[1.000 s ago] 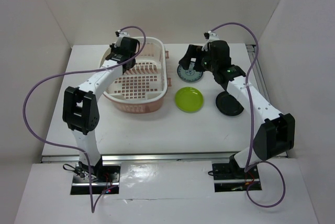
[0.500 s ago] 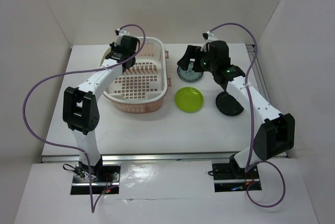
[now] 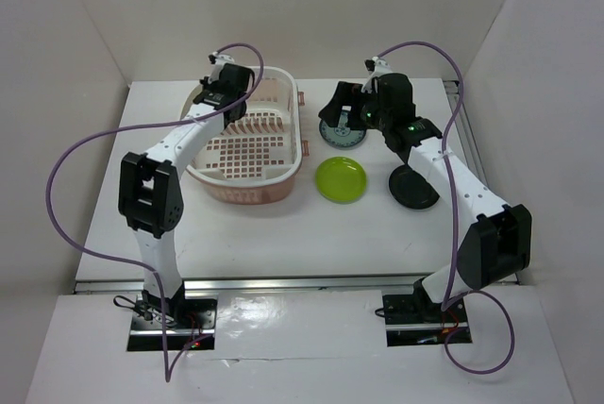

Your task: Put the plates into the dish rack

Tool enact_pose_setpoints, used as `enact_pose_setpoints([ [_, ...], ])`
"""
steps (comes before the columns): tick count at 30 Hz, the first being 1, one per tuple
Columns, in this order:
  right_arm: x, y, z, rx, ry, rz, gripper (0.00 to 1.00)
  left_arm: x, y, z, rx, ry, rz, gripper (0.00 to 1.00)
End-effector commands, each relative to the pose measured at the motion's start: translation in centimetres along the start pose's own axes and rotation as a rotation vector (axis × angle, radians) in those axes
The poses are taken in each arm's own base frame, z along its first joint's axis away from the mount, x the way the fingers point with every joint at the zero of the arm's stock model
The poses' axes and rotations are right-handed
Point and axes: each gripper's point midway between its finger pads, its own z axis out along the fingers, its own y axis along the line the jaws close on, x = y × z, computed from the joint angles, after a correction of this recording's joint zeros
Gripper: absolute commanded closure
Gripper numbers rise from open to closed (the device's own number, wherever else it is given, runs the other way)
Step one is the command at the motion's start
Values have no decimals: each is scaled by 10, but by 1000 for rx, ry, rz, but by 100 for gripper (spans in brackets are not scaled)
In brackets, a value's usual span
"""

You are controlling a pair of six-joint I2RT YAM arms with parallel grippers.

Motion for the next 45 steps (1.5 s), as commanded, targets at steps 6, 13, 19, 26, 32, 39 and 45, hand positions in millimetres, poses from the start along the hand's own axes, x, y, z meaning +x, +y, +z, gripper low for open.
enact_pose_setpoints([
  [6, -9, 17, -1, -56, -18, 6, 0, -12, 4, 6, -49, -29, -41, 100],
  [13, -12, 19, 1, -68, -22, 3, 0, -6, -2, 11, -49, -16, -26, 100],
  [19, -9, 19, 4, -73, -10, 15, 0, -2, -12, 15, -16, -6, -27, 100],
  [26, -5, 18, 7, -78, 2, 17, 0, -1, -25, 17, 39, 9, -27, 88],
  [32, -5, 19, 7, -78, 2, 26, 0, 0, -33, 20, 60, 19, -28, 94],
  [39, -5, 19, 7, -78, 2, 26, 0, 8, -39, 26, 57, 38, -18, 89],
  [45, -5, 19, 7, -78, 2, 26, 0, 11, -43, 28, 65, 45, -11, 80],
])
